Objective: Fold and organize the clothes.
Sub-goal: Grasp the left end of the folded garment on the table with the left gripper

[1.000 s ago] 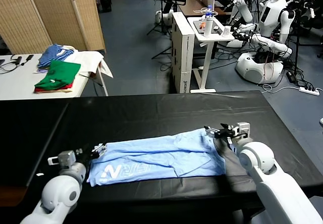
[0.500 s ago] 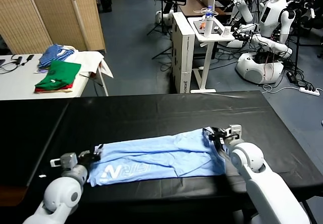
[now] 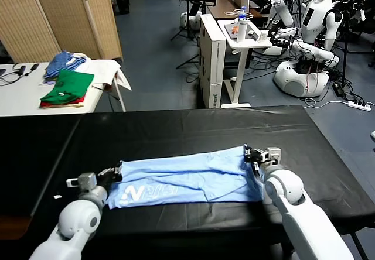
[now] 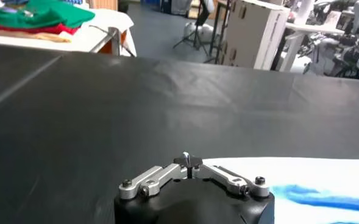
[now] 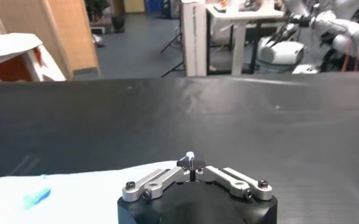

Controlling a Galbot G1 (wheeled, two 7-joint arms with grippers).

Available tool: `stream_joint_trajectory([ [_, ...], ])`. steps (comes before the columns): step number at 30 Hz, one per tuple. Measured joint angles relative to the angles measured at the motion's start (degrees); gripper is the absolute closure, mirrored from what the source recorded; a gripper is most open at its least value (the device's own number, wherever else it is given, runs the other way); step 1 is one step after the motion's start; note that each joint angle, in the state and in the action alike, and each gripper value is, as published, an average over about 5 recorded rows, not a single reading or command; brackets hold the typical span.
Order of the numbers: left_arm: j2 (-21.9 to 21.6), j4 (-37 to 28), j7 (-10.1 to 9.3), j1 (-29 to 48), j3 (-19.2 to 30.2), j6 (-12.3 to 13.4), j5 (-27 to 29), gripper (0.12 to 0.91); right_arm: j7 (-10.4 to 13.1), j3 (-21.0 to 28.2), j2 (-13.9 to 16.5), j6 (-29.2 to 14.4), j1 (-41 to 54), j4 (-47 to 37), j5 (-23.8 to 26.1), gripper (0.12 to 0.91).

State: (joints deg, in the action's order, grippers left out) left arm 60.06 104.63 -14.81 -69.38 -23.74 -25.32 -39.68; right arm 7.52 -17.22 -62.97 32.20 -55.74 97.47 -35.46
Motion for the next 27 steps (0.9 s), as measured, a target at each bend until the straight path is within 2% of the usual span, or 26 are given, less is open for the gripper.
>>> stream_joint_trajectory([
  [4,0.0,0.2,0.28,-0.5,-0.6,0.2,1.0,0.872,-0.7,-1.1,1.4,0.0,-1.2,2.1,-1.1,0.506],
  [5,0.0,0.3,0.08,-0.7,-0.8,0.3,1.1,0.847,-0.7,-1.5,1.9,0.1,-1.6,2.9,-1.5,0.449],
  [8,-0.4,1.4,-1.02,-1.8,-1.8,0.3,0.5,0.704,-0.8,-2.8,3.4,0.1,-3.3,5.4,-2.6,0.263],
  [11,-1.0,3.2,-1.95,-3.4,-3.1,0.2,0.0,0.477,-1.1,-4.3,4.7,0.1,-5.3,8.1,-3.4,0.147],
  [14,-1.1,5.4,-2.24,-5.4,-4.4,0.2,-0.1,0.260,-1.3,-5.8,5.6,0.1,-7.5,10.6,-3.8,0.122],
  [17,-0.4,7.6,-2.23,-7.7,-5.5,0.2,-0.1,0.150,-1.4,-6.8,6.1,0.1,-9.4,12.8,-3.9,0.119],
  [27,5.3,9.9,-1.96,-13.6,-6.5,0.6,2.3,0.123,-1.1,-7.8,6.4,0.1,-12.2,17.3,-3.7,0.118],
])
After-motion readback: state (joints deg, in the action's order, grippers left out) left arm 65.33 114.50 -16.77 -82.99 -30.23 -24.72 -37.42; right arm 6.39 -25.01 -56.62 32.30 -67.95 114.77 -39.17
